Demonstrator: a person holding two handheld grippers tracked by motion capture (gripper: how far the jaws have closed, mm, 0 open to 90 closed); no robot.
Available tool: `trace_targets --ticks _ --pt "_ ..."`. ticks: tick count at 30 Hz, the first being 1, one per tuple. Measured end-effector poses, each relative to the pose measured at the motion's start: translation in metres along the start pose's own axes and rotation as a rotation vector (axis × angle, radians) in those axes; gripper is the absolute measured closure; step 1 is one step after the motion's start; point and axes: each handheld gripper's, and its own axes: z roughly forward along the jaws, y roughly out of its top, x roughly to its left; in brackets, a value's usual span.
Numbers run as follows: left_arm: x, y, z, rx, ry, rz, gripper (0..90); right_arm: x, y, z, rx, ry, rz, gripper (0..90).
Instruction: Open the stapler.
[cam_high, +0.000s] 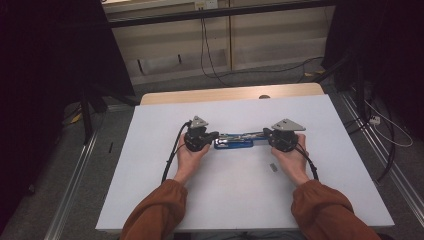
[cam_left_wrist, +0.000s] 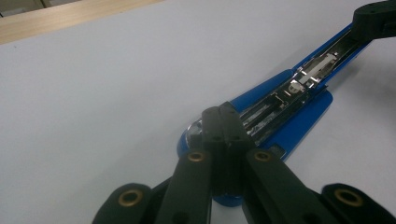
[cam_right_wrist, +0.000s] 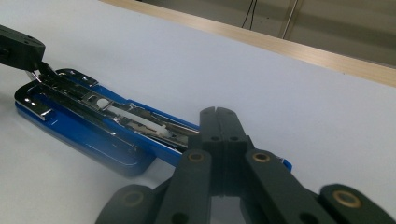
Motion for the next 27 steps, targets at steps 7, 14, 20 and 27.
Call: trace_targets --ticks 7,14,20,27 --pt "0.0000 0.0004 0.0002 0.003 -0.002 -0.016 90.0 -0.0011 -0.0004 0.0014 -0.008 0.009 0.004 90.0" --pt "-0.0016 0.0017 -0.0008 -0.005 0.006 -0.007 90.0 -0.0022 -0.0004 0.0015 -0.012 0.024 0.007 90.0" --pt "-0.0034 0.0037 -0.0031 -0.017 0.010 0.006 90.0 -0.0031 0.0009 -0.0005 -0.034 0.035 0.014 90.0" --pt "-0.0047 0.0043 -0.0043 -0.037 0.010 0.005 90.0 -0.0021 0.0018 -0.0015 -0.046 0.038 0.021 84.6"
